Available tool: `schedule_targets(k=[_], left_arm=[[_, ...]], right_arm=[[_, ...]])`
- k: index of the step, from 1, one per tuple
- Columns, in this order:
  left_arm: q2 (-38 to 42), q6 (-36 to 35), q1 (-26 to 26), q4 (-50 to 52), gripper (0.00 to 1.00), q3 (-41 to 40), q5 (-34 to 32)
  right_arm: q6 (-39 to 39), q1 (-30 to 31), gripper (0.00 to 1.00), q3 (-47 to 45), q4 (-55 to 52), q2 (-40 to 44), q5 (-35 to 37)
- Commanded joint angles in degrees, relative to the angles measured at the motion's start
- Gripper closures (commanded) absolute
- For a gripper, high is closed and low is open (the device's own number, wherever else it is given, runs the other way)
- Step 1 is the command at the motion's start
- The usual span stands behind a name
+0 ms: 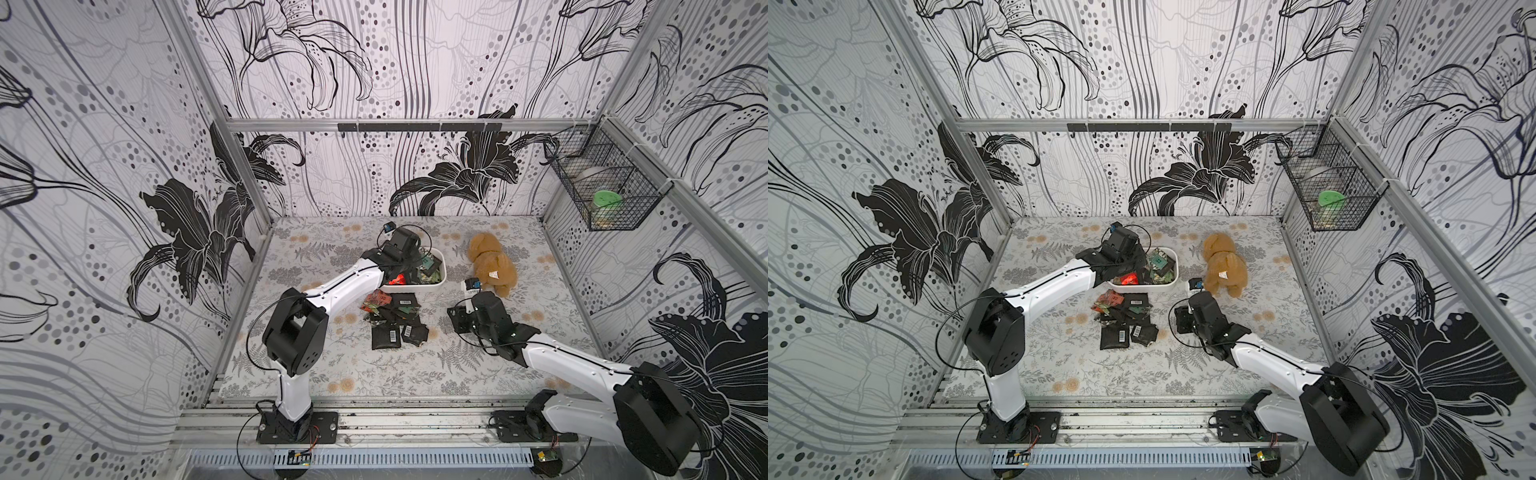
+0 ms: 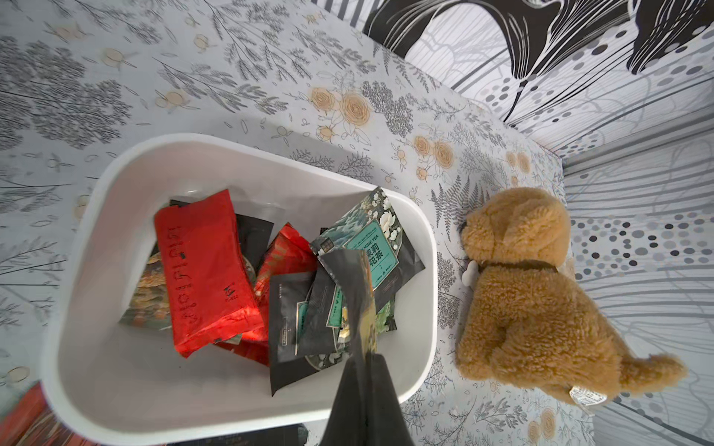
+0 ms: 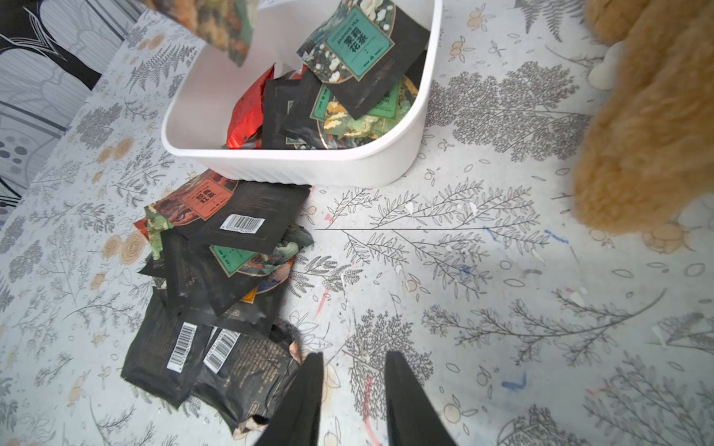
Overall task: Put the tea bags into the storage box
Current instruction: Place the tea bag in the storage box.
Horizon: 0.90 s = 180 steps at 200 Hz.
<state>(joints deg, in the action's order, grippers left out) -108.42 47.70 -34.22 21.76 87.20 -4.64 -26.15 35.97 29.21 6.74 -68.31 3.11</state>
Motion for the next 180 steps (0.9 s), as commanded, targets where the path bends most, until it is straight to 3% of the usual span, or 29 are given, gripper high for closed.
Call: schedule_targets(k=[1,24,33,40,60,78,102,128,180], left_arm=[[-1.89,-0.27,2.21,-4.74,1.00,0.38,6.43],[-3.03,0.38,4.73,-6.99,1.00,-1.23,9.50],[-3.15,0.23,5.39,-6.95,0.93,-1.66,10.12],[-2.83,-0.10,5.79,-6.93,0.84,-2.00,10.19],[-0.70,-0.68,6.56,-5.69,0.43,-3.63,8.35],[2.50,-1.58,7.33,-3.84,0.25,-4.56,4.48],[7.72,-2.42,7.75,0.03,0.23,-6.05,-3.17],[16.36,-2.44,7.71,-0.96,0.22,-13.55,-7.04],[32.90,2.67,5.50,-12.69,0.24,-37.32,5.91]], right_arm=[[1.00,-0.07,0.68,-0.05,1.78,-1.25,-3.63],[1.18,-0.08,0.69,0.37,1.61,-2.26,-4.03],[1.28,-0.06,0.69,0.41,1.73,-2.37,-4.37],[1.45,-0.06,0.69,0.42,1.95,-2.43,-4.88],[1.96,-0.10,0.70,0.34,2.35,-2.65,-5.84],[2.16,-0.06,0.70,0.67,2.29,-3.18,-6.12],[2.68,-0.06,0.70,0.97,2.71,-4.14,-7.65],[3.10,-0.02,0.70,1.47,2.94,-5.31,-9.16],[3.55,0.80,0.70,2.75,3.61,-8.35,-11.88]])
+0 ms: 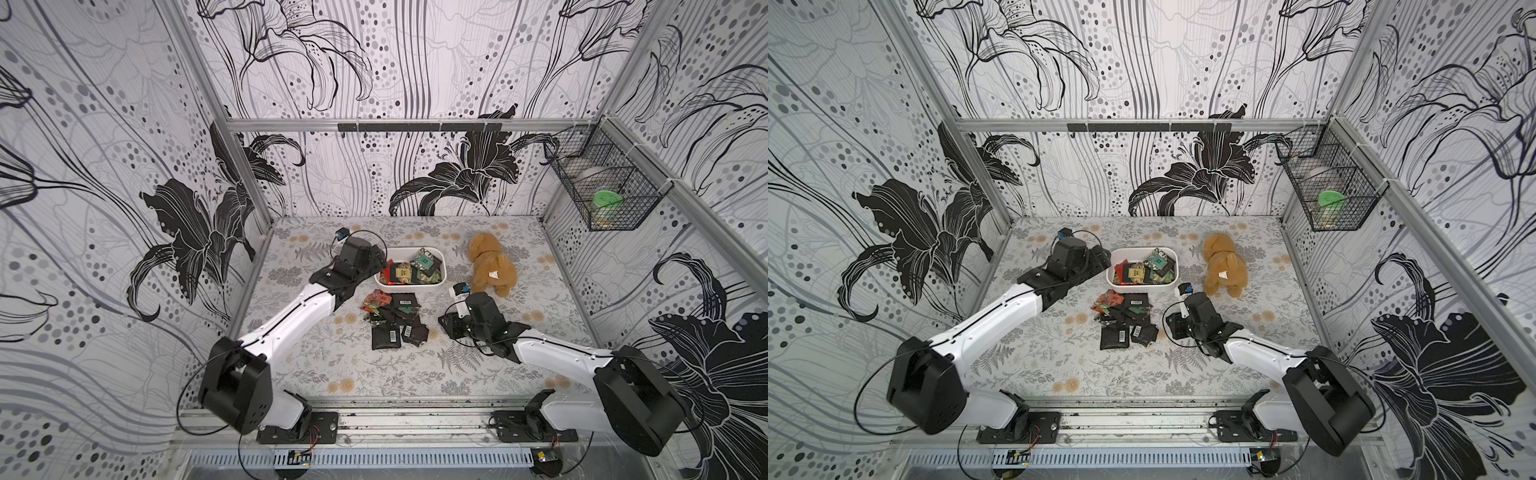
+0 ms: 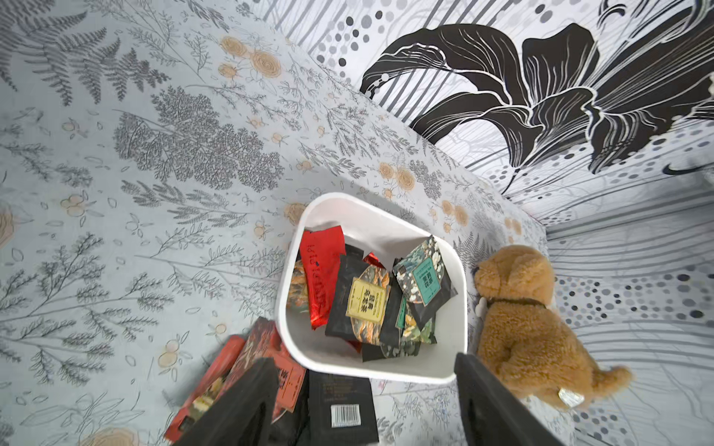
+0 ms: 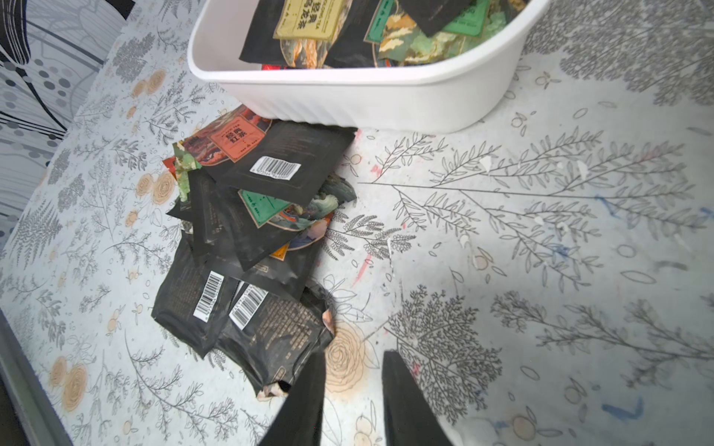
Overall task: Put the tea bags into the storage box
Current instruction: Place the tea bag in the storage box, then pick up the tea bag from the center of the board.
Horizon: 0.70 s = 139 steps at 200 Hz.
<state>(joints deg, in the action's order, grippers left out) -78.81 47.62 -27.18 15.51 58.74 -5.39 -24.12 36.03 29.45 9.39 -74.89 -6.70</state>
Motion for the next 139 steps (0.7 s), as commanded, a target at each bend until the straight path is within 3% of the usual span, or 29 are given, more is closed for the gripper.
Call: schedule_targets(k=[1,43,84,139], left_arm=[[3.43,2.84,-1.59,-6.54,0.24,-9.19,6.77],[7.31,7.90,-11.58,-8.94,0.27,-18.76,4.73],[4.66,11.07,-19.58,-10.72,0.32,-22.00,1.27],[-2.28,11.72,-21.60,-16.31,0.48,-23.49,2.44]], right_arm=[[1.57,0.76,0.70,2.52,0.97,-1.85,-2.17],[3.43,5.24,0.71,5.85,-1.58,-5.59,1.40],[4.21,7.29,0.73,9.83,-3.80,-10.40,4.18],[4.53,7.65,0.77,12.94,-6.10,-15.32,3.96]])
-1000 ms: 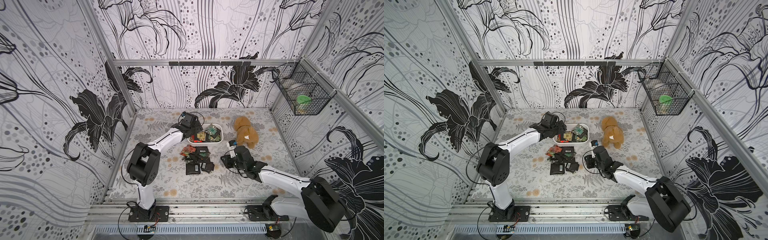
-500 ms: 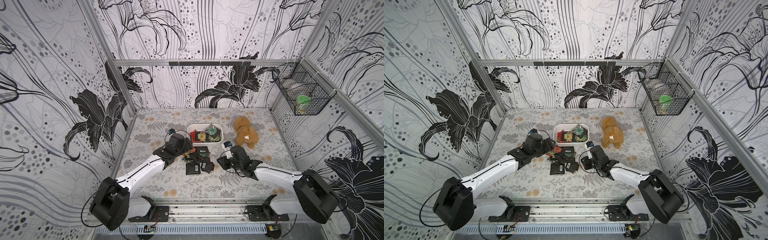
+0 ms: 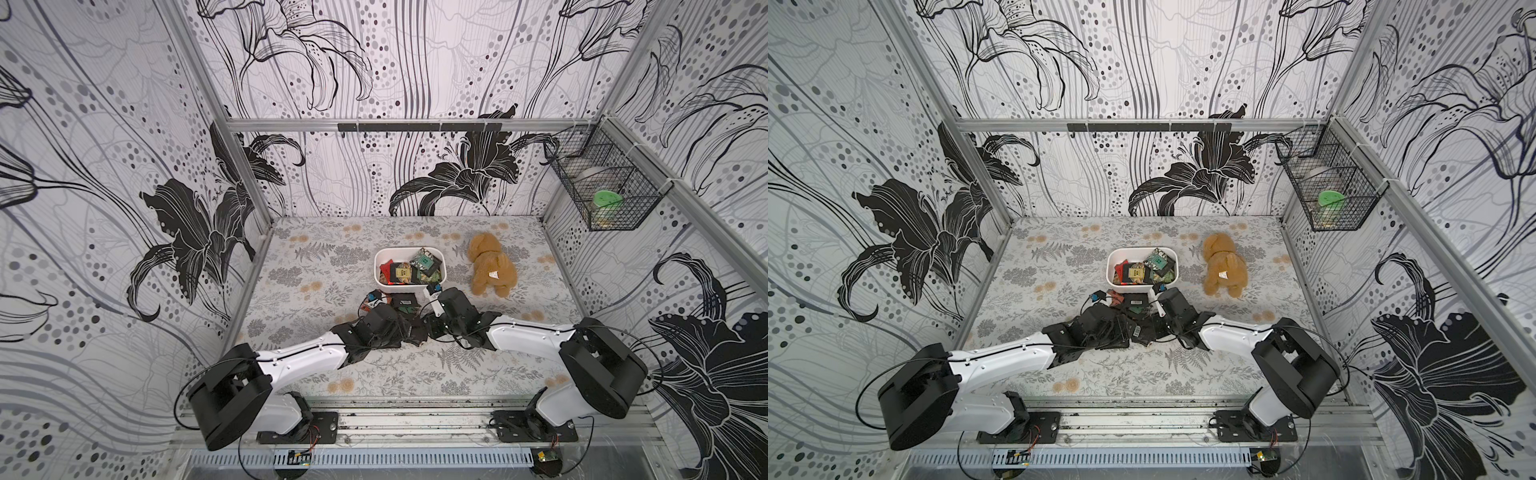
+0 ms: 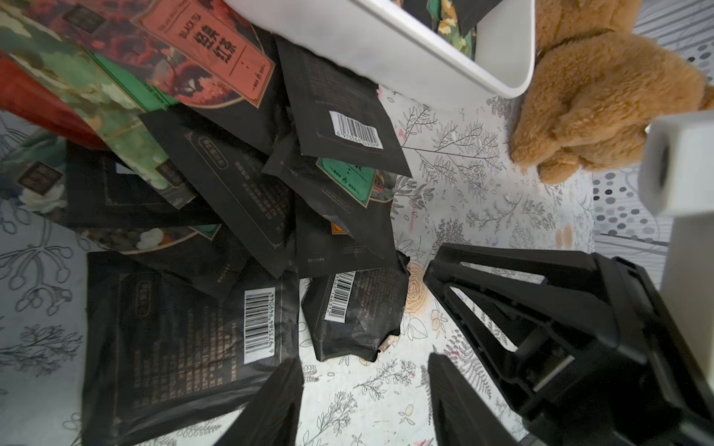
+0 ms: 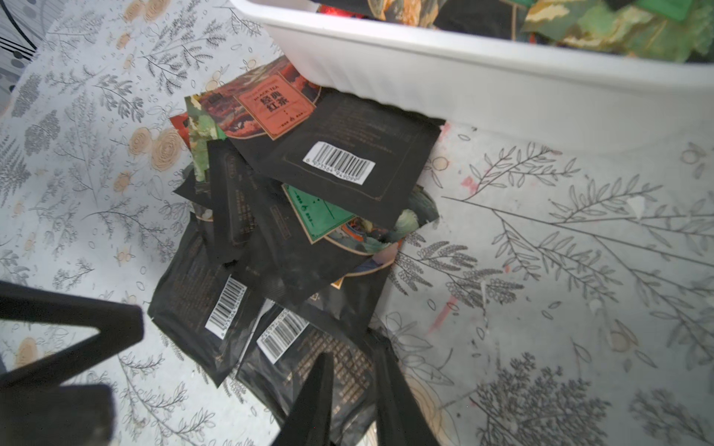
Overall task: Put the tea bags into the storage box
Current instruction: Pick up the tea bag from the center of the board.
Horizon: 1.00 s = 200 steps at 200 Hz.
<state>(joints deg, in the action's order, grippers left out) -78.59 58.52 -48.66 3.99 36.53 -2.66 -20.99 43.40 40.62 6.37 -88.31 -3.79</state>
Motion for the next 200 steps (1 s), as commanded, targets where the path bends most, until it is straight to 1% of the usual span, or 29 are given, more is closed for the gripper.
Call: schedule_targets(k=[1,13,42,60,118,145,200], left_arm=[[-2.61,0.77,-0.11,-4.92,0.48,-1.33,-0.18],[-3.76,0.48,-0.12,-6.01,0.53,-1.39,0.78],[-5.56,0.11,-0.20,-7.08,0.57,-1.73,1.31],[-6.61,-0.48,-0.29,-7.80,0.57,-1.70,1.95],[-10.67,-2.04,-0.21,-6.71,0.60,0.22,1.03],[-11.85,-1.68,-0.23,-7.22,0.62,0.67,1.81],[-12.15,-0.35,-1.37,-9.02,0.63,0.63,3.38]], right_arm=[[1.40,0.24,0.77,1.89,-3.15,-1.92,1.06],[1.52,0.28,0.77,2.56,-3.78,-2.96,0.74],[1.84,0.28,0.78,3.61,-5.51,-4.30,1.35],[2.06,0.28,0.79,4.14,-6.46,-5.00,1.85],[2.27,0.28,0.80,5.26,-8.11,-6.98,1.16],[2.29,0.28,0.80,5.08,-8.29,-6.96,1.07],[2.43,0.39,0.81,5.13,-8.66,-7.04,0.21]])
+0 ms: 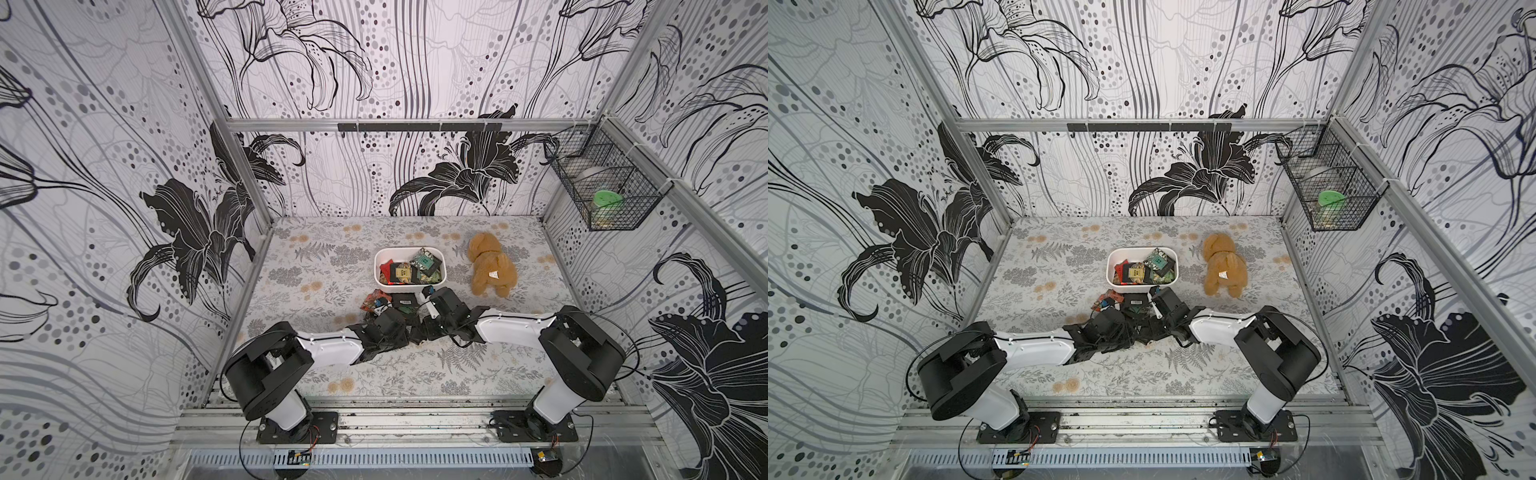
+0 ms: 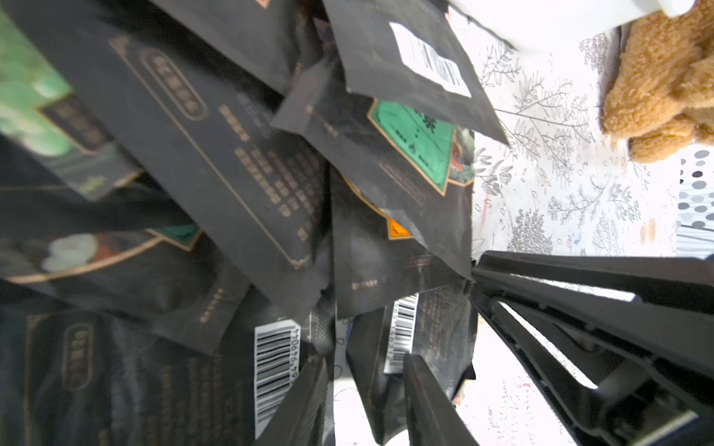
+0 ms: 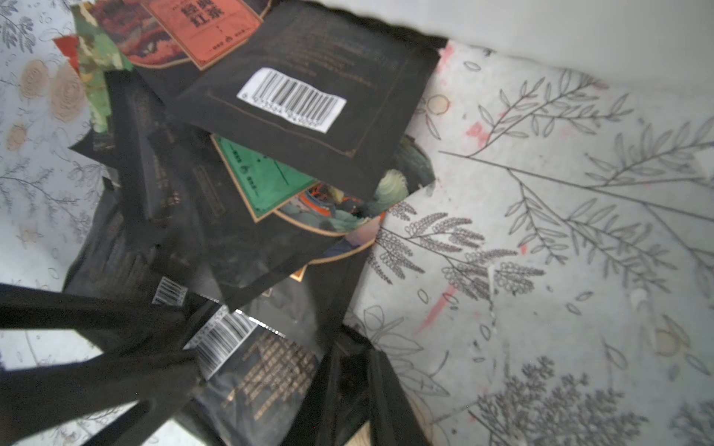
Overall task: Put the tea bags into the storage box
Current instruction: Pick up the tea bag from the center of the board.
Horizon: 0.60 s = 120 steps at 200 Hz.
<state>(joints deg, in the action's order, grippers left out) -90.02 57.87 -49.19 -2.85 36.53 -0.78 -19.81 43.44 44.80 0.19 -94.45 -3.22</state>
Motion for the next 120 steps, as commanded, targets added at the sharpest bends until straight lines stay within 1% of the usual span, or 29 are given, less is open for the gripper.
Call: schedule_targets(k=[1,38,47,62,85,120], left_arm=[[-0.75,0.27,-0.88,-2.26,0.63,0.59,1.53],[-1.52,1.36,-1.15,-4.90,0.65,0.68,3.06],[-1.66,1.39,-1.20,-5.31,0.68,0.82,3.53],[-1.84,1.76,-1.34,-5.97,0.68,0.81,3.54],[-2.04,2.20,-1.34,-6.65,0.71,1.17,4.25],[-1.39,2.17,-1.35,-6.20,0.82,1.36,4.02]], right_arm=[[1.21,0.38,0.81,0.97,-2.47,-0.86,-0.41],[1.10,0.57,0.81,0.81,-2.41,-0.90,-1.05],[1.01,0.58,0.81,0.80,-2.40,-0.86,-1.34],[1.16,1.02,0.81,0.86,-2.48,-0.87,-1.39],[1.26,1.30,0.81,0.73,-2.54,-0.77,-1.17],[1.40,1.56,0.81,0.12,-1.65,0.39,-1.13]])
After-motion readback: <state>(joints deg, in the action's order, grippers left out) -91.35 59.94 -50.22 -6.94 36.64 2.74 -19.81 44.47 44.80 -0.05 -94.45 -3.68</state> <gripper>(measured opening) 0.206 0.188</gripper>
